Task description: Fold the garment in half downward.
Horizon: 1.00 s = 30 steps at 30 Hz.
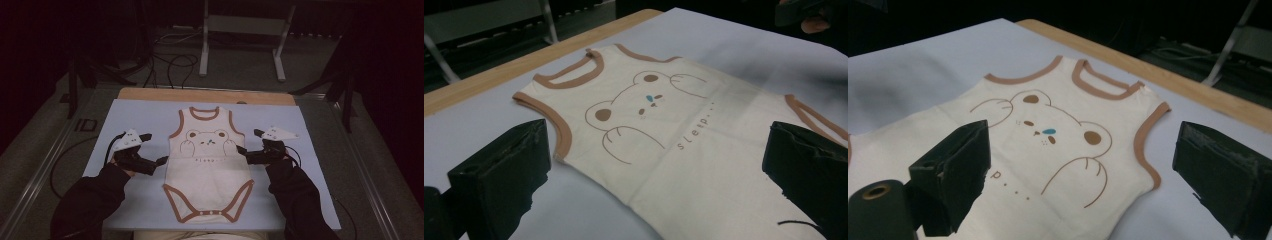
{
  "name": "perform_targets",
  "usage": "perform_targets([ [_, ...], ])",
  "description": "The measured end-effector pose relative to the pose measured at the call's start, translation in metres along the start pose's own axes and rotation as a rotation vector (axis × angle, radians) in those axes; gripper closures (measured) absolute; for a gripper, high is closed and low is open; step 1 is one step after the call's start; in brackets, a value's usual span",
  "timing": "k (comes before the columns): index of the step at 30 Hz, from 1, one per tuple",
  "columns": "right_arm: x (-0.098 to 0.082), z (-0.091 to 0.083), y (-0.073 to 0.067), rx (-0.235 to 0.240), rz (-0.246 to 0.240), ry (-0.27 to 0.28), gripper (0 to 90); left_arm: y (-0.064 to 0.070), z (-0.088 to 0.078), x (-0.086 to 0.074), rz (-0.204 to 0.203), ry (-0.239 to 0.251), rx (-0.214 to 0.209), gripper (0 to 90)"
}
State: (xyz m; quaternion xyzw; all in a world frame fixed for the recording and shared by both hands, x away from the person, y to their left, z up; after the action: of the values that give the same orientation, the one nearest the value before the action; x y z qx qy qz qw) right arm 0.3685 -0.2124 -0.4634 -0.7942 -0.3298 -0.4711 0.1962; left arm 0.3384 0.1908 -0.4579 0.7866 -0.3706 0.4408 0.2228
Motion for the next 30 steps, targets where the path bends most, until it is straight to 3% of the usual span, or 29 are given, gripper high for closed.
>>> perform_targets([
  [7,-0.008,0.013,0.007,0.01,0.03,-0.025,8.3,-0.006,0.017,-0.008,-0.025,-0.041,0.009,0.1],
  [19,-0.024,0.03,0.016,-0.002,0.038,-0.101,8.9,-0.011,0.048,-0.016,-0.041,-0.145,-0.007,0.1],
  [30,-0.034,0.043,0.021,0.014,0.083,-0.174,8.8,-0.013,0.065,-0.023,-0.063,-0.226,-0.021,0.6],
])
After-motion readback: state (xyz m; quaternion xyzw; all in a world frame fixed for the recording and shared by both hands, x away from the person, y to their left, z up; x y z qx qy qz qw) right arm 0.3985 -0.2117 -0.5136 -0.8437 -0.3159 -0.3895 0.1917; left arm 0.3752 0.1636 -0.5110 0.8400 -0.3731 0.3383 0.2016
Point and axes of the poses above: each handheld gripper's, and its own axes: z roughly forward along the jaws, x roughly out of its top, y roughly to its right, the point moved 2 cm from there along z, roughly forward along the jaws, and after that the axes turned 4 degrees about -y, right-handed, at the moved point
